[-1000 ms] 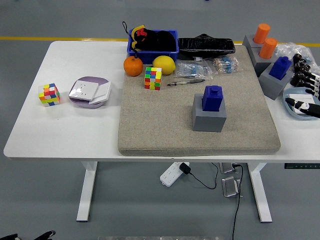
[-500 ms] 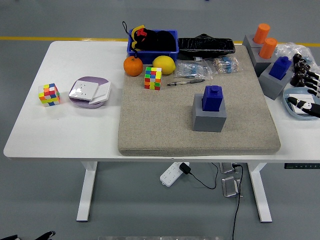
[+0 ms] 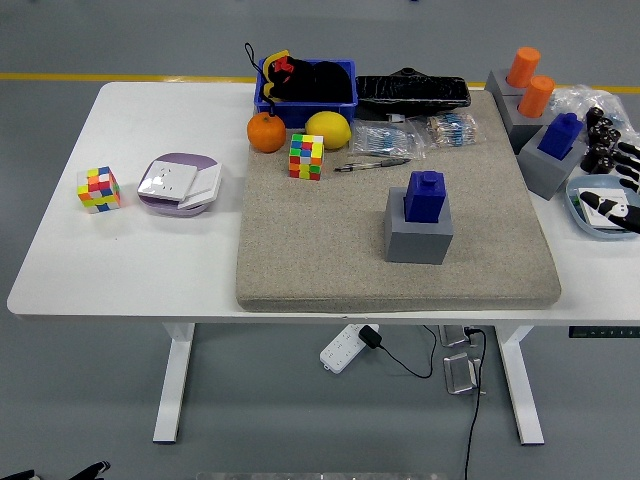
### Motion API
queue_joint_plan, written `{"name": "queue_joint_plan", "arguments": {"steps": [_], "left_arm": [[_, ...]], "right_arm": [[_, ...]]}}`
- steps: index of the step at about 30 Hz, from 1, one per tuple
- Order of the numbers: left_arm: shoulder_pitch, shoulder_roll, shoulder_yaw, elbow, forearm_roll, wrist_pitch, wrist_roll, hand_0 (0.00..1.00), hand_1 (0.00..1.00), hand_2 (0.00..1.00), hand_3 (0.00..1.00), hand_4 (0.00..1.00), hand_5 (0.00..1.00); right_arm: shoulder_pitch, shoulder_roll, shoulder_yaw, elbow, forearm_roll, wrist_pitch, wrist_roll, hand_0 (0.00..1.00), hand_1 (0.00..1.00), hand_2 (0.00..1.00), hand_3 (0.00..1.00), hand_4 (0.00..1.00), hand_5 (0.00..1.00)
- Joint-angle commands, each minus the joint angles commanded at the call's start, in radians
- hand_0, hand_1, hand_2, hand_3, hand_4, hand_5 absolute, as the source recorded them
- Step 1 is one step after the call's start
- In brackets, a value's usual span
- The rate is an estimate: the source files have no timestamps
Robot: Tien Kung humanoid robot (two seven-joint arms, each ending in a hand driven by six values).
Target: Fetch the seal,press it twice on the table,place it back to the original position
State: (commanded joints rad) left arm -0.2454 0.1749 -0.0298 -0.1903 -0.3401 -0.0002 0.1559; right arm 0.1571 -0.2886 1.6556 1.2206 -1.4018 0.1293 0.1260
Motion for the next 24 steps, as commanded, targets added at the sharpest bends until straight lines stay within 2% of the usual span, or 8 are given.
{"name": "queue_joint_plan", "arguments": {"steps": [24], "left_arm": [[0.0, -0.003, 0.001, 0.0, -0.003, 0.0, 0.0, 0.813, 0.787, 0.763, 0.8, 0.685, 0.43]], "right_arm": [[0.001, -0.001, -0.003, 0.001, 0.002, -0.003, -0.003, 0.906, 0.879, 0.846, 0.866, 0.998, 0.233]]}}
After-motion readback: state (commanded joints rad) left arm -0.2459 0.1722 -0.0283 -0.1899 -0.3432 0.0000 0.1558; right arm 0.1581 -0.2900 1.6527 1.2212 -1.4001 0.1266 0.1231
